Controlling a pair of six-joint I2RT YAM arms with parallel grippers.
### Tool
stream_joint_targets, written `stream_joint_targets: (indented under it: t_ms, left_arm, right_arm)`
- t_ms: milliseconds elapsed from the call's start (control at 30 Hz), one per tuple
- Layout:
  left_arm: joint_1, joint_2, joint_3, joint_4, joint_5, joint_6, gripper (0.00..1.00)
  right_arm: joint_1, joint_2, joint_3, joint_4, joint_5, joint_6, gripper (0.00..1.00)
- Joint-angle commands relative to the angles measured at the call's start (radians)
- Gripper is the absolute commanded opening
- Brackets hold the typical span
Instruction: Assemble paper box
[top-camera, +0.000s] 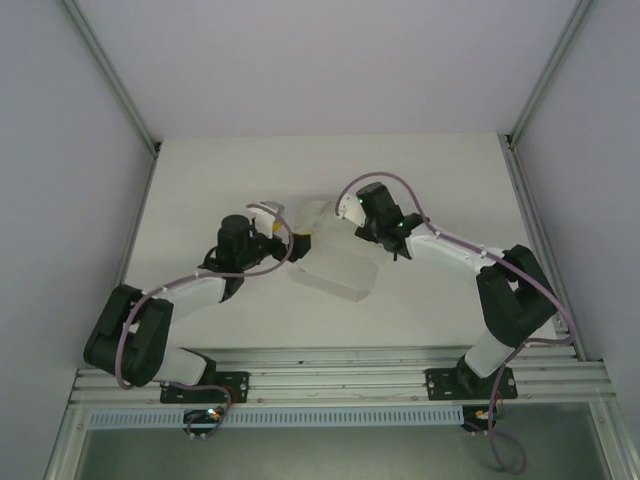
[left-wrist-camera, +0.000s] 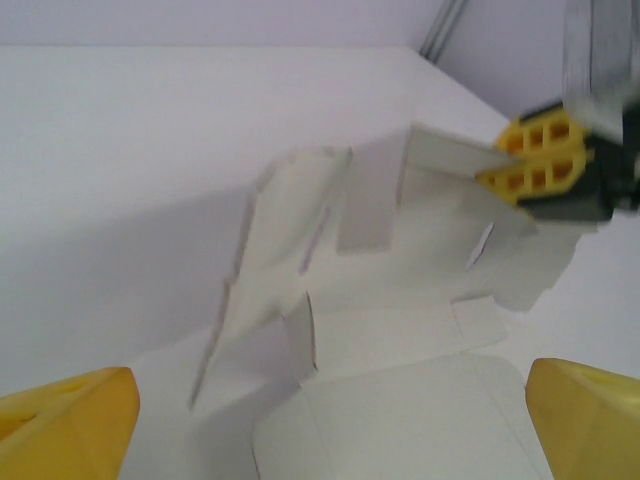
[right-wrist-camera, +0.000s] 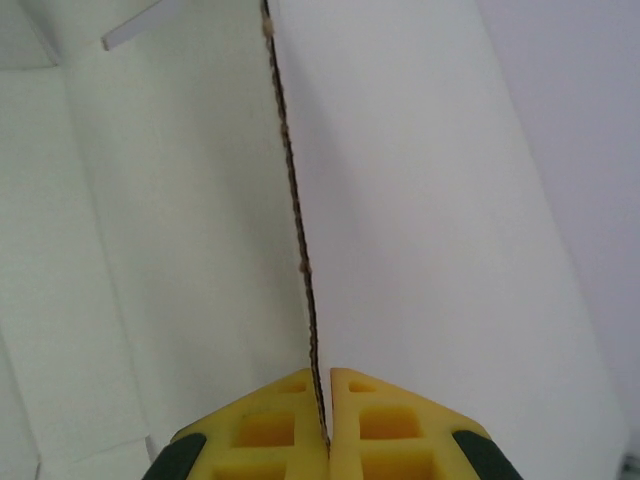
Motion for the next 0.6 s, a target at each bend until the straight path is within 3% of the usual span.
stream_joint_targets:
  t_ms: [0,233,367,567]
  left_arm:
    - [0.055,-0.037,-0.016,0.084,0.010,-0.125,1.00]
    - [0.125,0.028,0.003,0.022,-0.046,-0.158,1.00]
    - [0.160,0.047,-0.033,0.071,-0.077,-0.186,1.00]
    - [0.184,0.140,0.036,-0.036,-0.131,-0.199,1.00]
  right_arm:
    - [0.033,0.019,-0.074,0.249,0.129,-0.203,0.00]
    - [0.060,0.093,-0.201,0.640,0.173,-0.373,0.00]
    - [0.070,0.115,-0.254,0.794,0.166,-0.451,0.00]
    - [0.081,0.159,-0.309,0.981,0.163,-0.551,0.00]
